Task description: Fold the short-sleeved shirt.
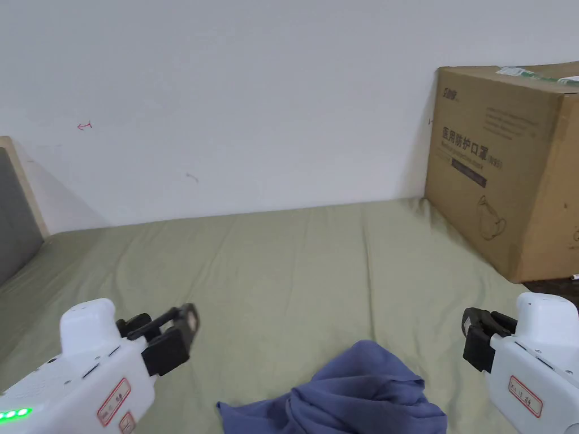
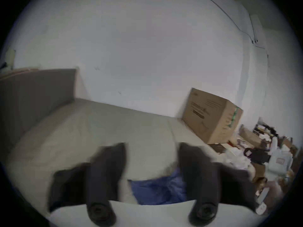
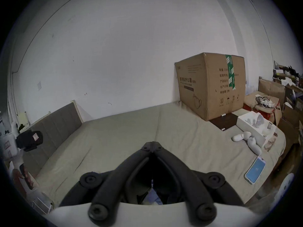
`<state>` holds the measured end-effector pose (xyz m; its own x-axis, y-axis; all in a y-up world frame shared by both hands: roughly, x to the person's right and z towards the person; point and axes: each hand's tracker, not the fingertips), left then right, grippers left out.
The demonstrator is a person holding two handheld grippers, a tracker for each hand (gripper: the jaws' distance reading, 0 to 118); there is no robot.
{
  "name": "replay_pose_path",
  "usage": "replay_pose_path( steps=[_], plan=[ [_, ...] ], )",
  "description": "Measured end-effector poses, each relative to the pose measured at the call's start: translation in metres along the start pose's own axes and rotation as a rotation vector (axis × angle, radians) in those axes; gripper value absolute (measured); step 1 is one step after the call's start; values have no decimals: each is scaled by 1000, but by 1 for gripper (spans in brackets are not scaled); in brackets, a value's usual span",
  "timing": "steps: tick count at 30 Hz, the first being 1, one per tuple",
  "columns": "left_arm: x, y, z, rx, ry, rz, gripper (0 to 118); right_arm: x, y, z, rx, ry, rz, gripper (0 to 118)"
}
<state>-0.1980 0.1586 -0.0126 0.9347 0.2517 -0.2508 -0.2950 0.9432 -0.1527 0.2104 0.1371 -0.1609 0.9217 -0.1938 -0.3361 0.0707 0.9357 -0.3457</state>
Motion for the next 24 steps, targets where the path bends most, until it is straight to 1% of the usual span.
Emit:
replay_pose_path(
  steps=[1,3,4,5,7,9,11,12,13,15,16,19,22,23,24],
  plan=[
    [0,-1,4,-11,55,-14,0,-3,0,1,4,3,2,0],
    [-9,-12,12,-49,149,-32,0,-8,-1,1,4,13,5,0],
    [-16,-16,12,-87,140,-11,0,-10,-2,1,-2,20,9,0],
    [-19,-19,5,-157,87,34,0,-12,-2,0,-11,28,16,0],
    [-29,-33,-13,-337,77,85,0,-16,-4,-1,-26,36,35,0],
    [-35,-56,-44,-620,74,116,0,-18,-6,-2,-39,37,47,0],
    [-37,-86,-64,-782,86,129,0,-18,-8,-3,-52,40,49,0],
    [-36,-100,-66,-783,101,127,3,-18,-9,-3,-60,43,47,0],
    [-33,-109,-69,-799,116,127,15,-17,-10,-4,-67,43,44,0],
    [-27,-131,-85,-911,101,135,99,-15,-12,-5,-81,38,42,0],
    [-24,-144,-92,-965,73,154,117,-13,-13,-6,-88,35,42,0],
    [-10,-168,-104,-1011,79,145,114,-8,-17,-8,-104,26,37,0],
    [-2,-196,-121,-1119,88,82,114,0,-18,-13,-121,27,27,0],
    [7,-191,-119,-1096,86,15,107,3,-18,-16,-126,35,20,0],
    [13,-184,-112,-1054,45,-9,89,6,-19,-20,-137,44,12,0]
  ],
)
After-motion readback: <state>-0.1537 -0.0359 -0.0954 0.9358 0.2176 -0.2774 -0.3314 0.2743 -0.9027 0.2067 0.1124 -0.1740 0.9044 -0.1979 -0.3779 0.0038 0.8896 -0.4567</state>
